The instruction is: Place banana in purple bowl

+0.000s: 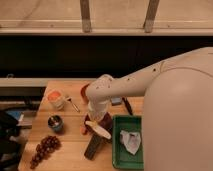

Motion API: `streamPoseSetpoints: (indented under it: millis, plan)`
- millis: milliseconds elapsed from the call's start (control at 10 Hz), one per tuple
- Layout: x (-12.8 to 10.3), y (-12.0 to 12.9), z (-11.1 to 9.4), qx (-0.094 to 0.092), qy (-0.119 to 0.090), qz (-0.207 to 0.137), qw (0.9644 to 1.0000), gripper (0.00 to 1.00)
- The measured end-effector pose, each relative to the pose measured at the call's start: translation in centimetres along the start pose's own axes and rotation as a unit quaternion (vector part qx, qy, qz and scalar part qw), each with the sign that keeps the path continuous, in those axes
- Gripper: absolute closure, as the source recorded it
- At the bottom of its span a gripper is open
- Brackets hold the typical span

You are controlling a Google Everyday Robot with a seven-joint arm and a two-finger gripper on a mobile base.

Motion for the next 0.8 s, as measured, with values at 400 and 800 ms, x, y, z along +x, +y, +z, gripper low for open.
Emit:
streamPoseSetpoints:
  millis: [400, 800]
  plan:
    - [-0.11, -0.52, 0.93, -0.004, 0.016, 0.010, 0.9998, 0.77]
    - [-0.15, -0.50, 0.60, -0.004, 0.013, 0.012, 0.9998, 0.38]
